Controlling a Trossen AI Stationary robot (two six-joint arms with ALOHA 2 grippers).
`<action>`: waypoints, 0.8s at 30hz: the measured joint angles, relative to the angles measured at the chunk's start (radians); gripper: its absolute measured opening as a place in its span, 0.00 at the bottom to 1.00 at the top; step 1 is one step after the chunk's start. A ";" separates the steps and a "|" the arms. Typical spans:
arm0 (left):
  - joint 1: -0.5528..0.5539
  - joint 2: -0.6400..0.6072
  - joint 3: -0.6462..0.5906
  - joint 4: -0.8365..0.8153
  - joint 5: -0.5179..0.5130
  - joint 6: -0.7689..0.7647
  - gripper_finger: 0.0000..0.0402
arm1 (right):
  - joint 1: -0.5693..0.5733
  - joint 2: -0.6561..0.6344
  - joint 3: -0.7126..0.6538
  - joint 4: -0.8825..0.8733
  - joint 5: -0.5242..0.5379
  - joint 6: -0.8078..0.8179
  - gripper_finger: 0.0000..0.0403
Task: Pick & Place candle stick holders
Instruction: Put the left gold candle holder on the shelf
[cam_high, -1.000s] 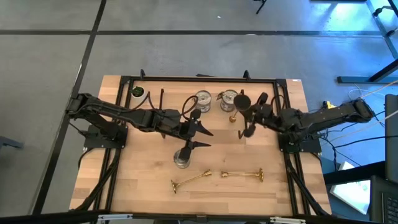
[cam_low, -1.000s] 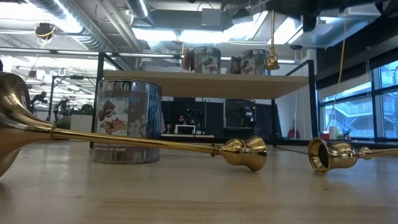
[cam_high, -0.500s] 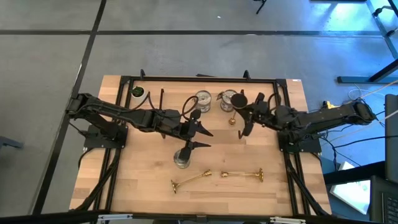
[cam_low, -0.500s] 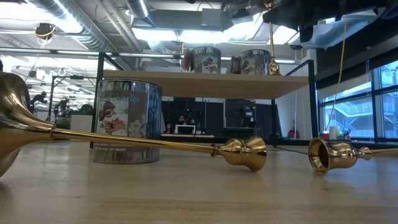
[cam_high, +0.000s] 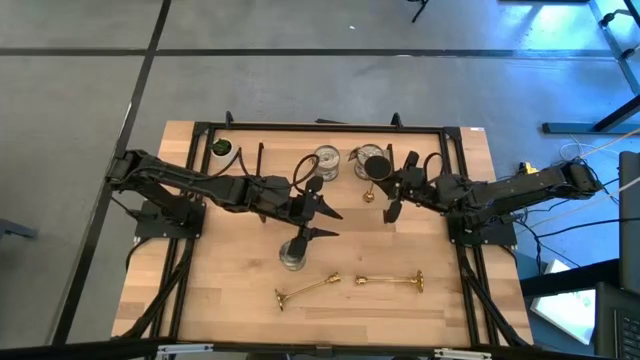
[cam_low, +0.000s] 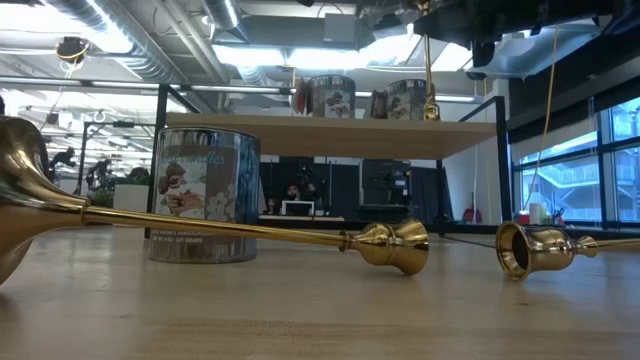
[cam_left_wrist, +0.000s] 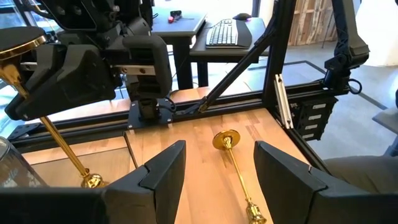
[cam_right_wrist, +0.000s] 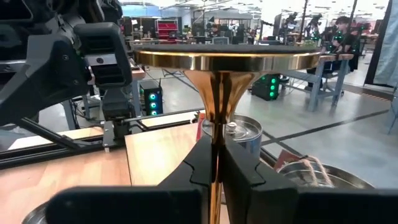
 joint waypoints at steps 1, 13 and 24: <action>0.000 0.000 0.000 0.000 0.000 0.000 0.47 | 0.000 0.000 0.000 0.000 0.000 -0.003 0.04; 0.000 0.000 0.000 -0.003 0.000 0.000 0.47 | 0.006 0.000 0.000 -0.005 0.000 -0.053 0.04; 0.000 0.000 0.000 -0.004 0.000 0.000 0.47 | 0.019 0.000 0.000 -0.005 0.000 -0.067 0.16</action>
